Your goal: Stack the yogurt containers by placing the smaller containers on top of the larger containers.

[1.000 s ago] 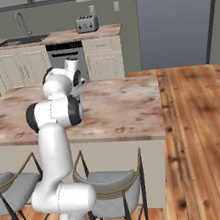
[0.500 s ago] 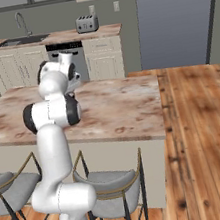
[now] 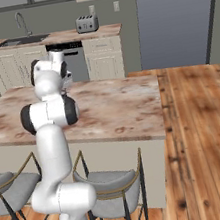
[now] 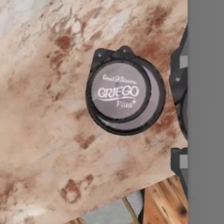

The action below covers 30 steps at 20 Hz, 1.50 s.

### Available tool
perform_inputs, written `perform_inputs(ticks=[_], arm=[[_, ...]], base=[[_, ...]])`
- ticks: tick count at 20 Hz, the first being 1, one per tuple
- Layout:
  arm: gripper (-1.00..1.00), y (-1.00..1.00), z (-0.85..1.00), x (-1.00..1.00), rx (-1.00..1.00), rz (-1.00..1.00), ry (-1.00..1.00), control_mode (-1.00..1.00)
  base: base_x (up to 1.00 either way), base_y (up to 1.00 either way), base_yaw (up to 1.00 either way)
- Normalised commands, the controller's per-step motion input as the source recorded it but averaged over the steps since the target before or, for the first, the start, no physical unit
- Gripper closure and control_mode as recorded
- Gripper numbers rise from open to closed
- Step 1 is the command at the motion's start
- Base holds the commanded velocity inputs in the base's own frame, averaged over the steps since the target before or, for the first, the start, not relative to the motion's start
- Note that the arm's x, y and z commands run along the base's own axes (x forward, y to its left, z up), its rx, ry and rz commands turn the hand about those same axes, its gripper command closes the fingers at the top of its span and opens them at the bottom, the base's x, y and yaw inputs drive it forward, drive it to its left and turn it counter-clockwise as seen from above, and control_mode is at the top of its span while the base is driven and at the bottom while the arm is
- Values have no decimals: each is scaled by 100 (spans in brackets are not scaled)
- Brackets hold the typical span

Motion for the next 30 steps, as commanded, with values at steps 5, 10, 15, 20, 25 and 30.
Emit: perform_inputs(ticks=[5,10,15,20,25,30], arm=[[100,34,1,0,0,0,0,-100],[100,10,0,0,0,0,0,-100],[100,1,-1,18,0,0,0,-100],[100,0,-19,26,-1,0,0,-100],[100,11,-30,33,-1,0,0,-100],[100,19,-8,25,0,0,0,-100]], base=[[0,0,0],[0,0,0],[0,0,0],[0,0,0],[0,0,0],[0,0,0]])
